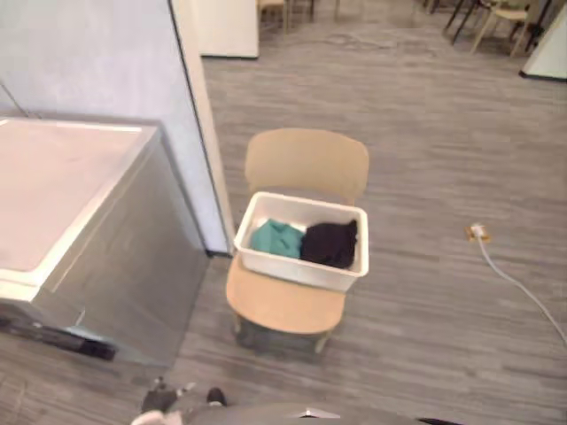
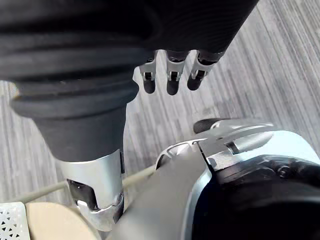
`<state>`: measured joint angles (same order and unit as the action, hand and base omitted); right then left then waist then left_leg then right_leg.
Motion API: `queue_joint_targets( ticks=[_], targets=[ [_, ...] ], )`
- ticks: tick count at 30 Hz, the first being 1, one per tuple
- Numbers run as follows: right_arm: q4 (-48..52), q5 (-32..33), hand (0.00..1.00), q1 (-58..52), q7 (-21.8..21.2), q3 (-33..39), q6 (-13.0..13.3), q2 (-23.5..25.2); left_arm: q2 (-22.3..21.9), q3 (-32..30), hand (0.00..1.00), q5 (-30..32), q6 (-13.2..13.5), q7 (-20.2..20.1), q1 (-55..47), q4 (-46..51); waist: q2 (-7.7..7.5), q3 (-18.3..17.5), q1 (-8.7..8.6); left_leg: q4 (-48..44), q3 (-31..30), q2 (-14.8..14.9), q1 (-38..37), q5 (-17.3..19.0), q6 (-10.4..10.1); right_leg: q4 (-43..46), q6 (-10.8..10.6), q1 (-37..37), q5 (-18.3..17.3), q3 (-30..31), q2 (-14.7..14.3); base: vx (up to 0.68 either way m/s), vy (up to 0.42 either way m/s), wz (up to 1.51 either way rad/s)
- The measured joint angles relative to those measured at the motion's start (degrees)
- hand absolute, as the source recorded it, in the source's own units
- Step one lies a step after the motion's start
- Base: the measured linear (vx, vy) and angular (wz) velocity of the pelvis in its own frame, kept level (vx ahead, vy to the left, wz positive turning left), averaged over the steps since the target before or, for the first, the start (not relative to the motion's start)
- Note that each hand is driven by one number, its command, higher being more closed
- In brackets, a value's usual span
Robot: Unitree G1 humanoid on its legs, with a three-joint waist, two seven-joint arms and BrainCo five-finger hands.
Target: Pick up the laundry basket with both hands and put the clothes into the washing machine.
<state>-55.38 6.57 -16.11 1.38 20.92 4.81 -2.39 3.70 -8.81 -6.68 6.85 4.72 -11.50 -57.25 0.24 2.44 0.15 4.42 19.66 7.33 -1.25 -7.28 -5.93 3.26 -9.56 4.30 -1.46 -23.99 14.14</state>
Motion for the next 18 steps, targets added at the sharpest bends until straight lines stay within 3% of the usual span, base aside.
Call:
queue_joint_targets(
  ticks=[10, 12, 15, 17, 18],
  targets=[
    [0.3, 0.4, 0.0, 0.6, 0.1, -2.1, 0.2, -0.6, 0.9, 2.5, 0.0, 0.0, 1.0, 0.0, 0.3, 0.5, -0.03, 0.3, -0.16, 0.4, 2.3, 0.7, 0.6, 0.7, -0.3, -1.7, 0.1, -0.5, 0.4, -0.1, -0.6, 0.0, -0.001, -0.04],
    [0.4, 1.0, 0.0, 1.4, 0.2, -2.9, 0.6, -0.8, 0.9, 2.5, 0.0, 0.0, 1.4, 0.0, 0.7, 0.5, -0.08, 0.3, -0.13, 0.4, 4.9, 1.2, 1.6, 1.2, -0.2, -2.7, 0.2, -1.1, 0.8, -0.6, -0.7, 0.0, -0.004, -0.17],
    [0.4, 3.3, 0.0, 3.4, 0.5, -4.0, 1.6, -1.1, 0.4, 2.5, 0.0, -0.9, 2.7, 0.0, 2.1, 0.8, -0.3, 1.1, -1.31, 0.0, 17.2, 3.5, 2.4, -0.6, -0.2, -4.0, -0.7, -2.0, 3.4, -3.9, -0.3, 0.08, 0.0, 0.13],
    [0.4, 4.4, 0.0, 4.7, 0.7, -4.5, 1.8, -1.2, -0.4, 2.4, 0.0, -1.1, 3.1, 0.0, 2.6, 2.4, -0.58, 2.5, -1.16, 0.0, 18.6, 3.5, 2.3, -1.1, 0.0, -4.2, -0.6, -2.5, 4.2, -3.8, -0.1, 0.08, 0.009, -0.19],
    [0.5, 5.1, 0.0, 6.4, 0.8, -5.0, 2.5, -1.0, -0.4, 2.4, 0.0, -1.1, 3.6, 0.0, 3.2, 2.8, -1.46, 3.7, -1.42, 0.0, 19.6, 3.6, 2.1, -1.1, 0.0, -4.3, -0.7, -2.7, 4.3, -3.8, 0.0, 0.04, 0.008, -0.26]
  ],
)
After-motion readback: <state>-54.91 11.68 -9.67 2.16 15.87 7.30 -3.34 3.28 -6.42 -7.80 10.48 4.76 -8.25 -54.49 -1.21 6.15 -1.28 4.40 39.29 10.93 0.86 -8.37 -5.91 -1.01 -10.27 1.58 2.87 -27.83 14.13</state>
